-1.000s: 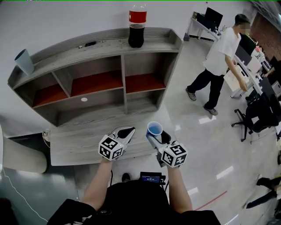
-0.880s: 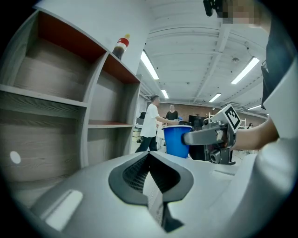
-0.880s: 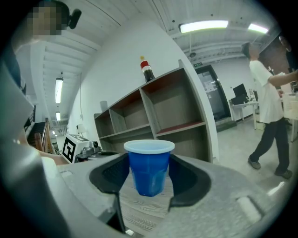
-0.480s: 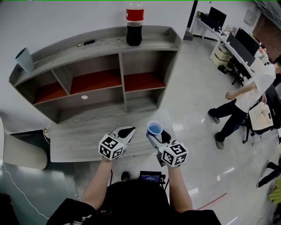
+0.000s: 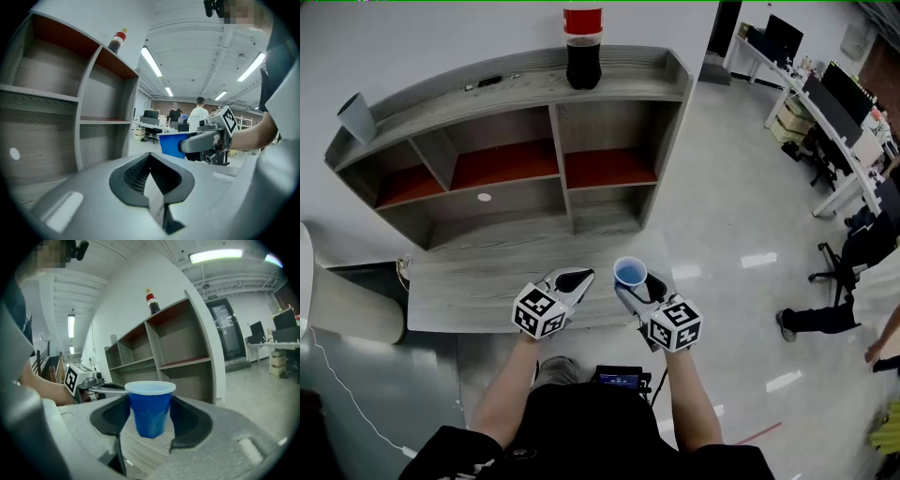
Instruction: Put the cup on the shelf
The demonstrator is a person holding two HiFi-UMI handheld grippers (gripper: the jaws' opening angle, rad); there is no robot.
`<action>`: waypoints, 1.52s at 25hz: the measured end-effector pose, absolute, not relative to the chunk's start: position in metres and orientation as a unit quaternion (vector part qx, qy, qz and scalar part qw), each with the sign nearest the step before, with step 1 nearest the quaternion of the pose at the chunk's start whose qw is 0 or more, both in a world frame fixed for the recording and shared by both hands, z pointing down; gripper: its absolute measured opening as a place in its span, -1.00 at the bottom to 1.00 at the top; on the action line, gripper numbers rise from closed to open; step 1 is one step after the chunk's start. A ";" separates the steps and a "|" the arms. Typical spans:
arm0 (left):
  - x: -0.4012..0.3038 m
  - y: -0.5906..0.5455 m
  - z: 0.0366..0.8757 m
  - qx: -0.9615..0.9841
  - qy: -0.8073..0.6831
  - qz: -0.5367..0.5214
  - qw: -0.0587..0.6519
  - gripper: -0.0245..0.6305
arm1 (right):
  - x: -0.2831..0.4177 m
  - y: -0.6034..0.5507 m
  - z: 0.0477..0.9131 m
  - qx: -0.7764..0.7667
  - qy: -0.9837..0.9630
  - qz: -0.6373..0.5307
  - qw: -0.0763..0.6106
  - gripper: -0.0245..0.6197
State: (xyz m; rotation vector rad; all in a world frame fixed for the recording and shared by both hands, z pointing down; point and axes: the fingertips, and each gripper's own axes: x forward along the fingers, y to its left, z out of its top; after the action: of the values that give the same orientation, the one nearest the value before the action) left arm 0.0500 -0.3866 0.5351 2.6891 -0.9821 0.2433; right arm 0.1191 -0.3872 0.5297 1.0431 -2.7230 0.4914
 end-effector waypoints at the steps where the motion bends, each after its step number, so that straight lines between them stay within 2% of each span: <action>1: 0.052 -0.387 0.536 0.928 -0.338 0.086 0.132 -0.92 | 0.119 -0.390 0.533 0.347 -0.918 0.164 0.097 -0.10; 12: 0.044 -0.428 0.557 0.923 -0.345 0.093 0.142 -0.92 | 0.115 -0.458 0.559 0.351 -0.917 0.135 0.135 -0.10; 23: 0.026 -0.508 0.593 0.901 -0.397 0.082 0.154 -0.92 | 0.104 -0.541 0.602 0.405 -0.893 0.148 0.128 -0.10; 38: 0.030 -0.558 0.641 0.898 -0.411 0.085 0.129 -0.92 | 0.079 -0.614 0.669 0.423 -0.885 0.145 0.130 -0.10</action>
State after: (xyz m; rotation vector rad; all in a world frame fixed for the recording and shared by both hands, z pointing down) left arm 0.0305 -0.5576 0.6412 2.6124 -1.1950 0.2478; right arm 0.0794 -0.6140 0.6690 1.2296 -2.5702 0.4222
